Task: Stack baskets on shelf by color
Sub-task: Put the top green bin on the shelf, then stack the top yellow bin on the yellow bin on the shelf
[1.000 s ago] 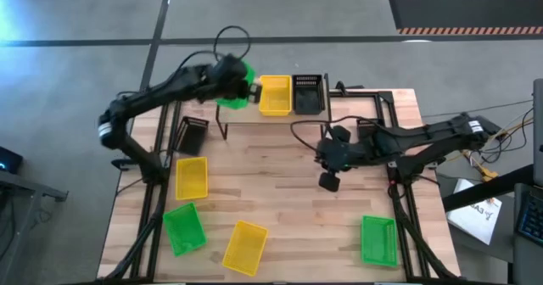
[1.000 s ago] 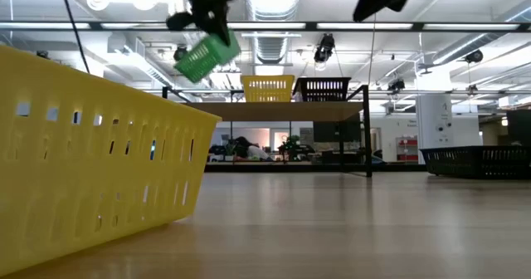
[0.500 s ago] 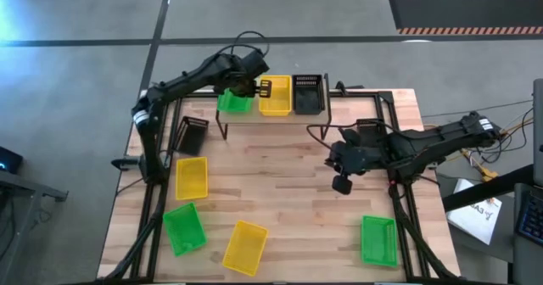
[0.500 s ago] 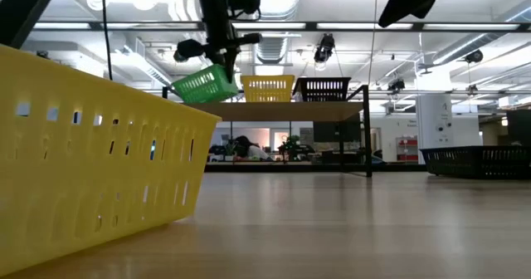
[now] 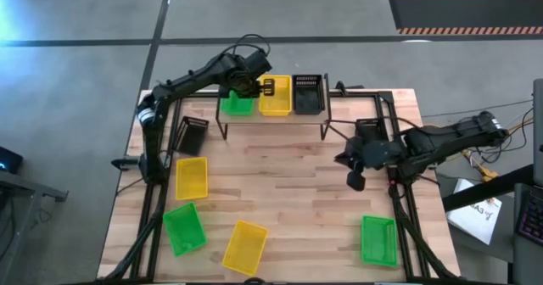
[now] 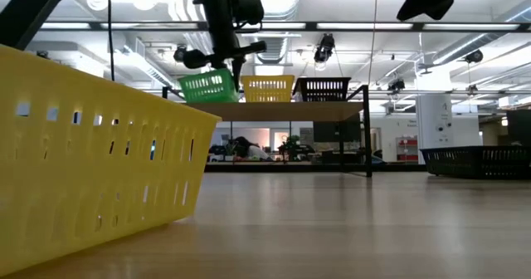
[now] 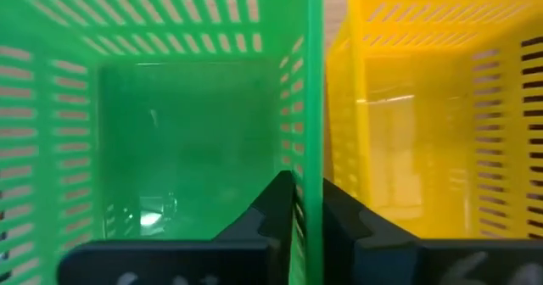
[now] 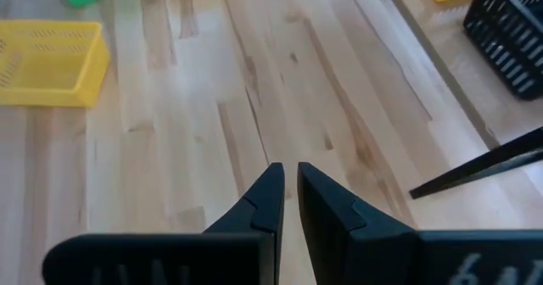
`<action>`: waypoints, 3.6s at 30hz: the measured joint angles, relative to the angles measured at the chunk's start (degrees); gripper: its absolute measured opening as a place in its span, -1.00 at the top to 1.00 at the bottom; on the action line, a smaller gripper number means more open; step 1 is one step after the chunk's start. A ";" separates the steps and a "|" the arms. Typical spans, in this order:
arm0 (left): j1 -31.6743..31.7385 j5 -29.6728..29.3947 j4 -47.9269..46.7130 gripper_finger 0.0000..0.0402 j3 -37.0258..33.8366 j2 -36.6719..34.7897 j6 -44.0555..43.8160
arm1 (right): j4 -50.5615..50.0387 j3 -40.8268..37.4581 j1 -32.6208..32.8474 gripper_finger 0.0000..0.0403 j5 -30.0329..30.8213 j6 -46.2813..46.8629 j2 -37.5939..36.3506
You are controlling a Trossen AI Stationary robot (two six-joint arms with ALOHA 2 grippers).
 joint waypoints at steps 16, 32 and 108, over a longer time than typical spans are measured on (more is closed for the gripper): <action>0.97 0.39 0.42 0.21 -0.13 -3.87 3.74 | -0.02 0.10 0.00 0.86 -0.07 -0.15 -3.25; -19.96 0.12 -4.82 0.18 -5.91 -25.70 41.01 | 0.74 -0.02 -0.02 0.86 0.05 -2.64 -2.60; -48.62 26.52 7.64 1.00 -23.96 -29.76 18.99 | 8.01 3.42 -0.02 0.86 -0.06 -0.13 1.93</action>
